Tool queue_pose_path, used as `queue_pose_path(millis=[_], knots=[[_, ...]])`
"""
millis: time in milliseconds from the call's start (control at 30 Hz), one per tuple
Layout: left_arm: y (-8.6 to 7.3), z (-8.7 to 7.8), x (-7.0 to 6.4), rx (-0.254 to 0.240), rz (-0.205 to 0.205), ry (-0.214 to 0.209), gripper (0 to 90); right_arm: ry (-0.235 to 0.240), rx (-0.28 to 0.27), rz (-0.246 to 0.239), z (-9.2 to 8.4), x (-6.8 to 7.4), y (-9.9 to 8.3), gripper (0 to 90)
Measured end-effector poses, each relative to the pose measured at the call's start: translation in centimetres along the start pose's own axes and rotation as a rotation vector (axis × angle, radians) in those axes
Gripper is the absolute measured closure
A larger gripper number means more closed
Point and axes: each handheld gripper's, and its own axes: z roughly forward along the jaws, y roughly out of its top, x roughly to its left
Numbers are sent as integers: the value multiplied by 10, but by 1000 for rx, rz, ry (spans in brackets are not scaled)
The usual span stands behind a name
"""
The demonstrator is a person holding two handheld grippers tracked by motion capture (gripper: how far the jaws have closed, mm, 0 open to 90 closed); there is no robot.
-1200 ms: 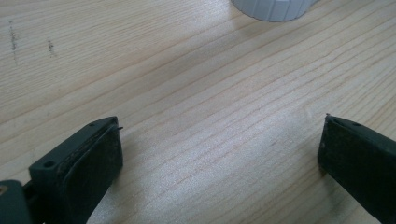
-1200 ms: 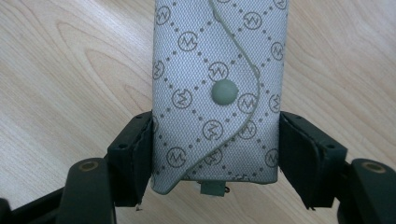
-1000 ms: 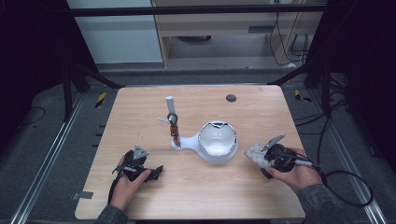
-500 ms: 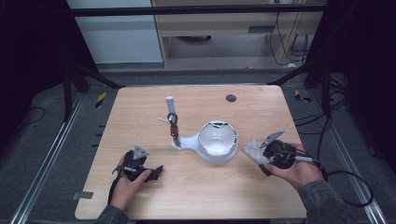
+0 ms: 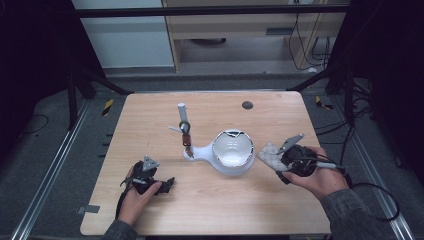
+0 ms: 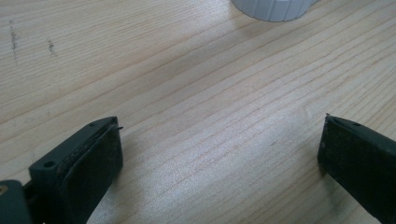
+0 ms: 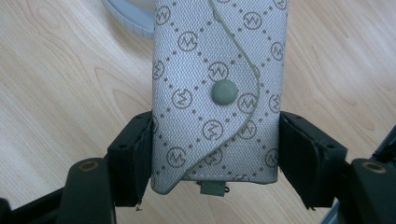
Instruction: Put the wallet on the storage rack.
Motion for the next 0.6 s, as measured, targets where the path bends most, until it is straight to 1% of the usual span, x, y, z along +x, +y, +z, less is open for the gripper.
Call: queue_pose_path(millis=[467,600], knots=[[0,0,0,0,1,2,0,-10,-17,-32,-10,2,13,317],[0,0,0,0,1,1,0,-15,-16,-50,-15,3,20,317]])
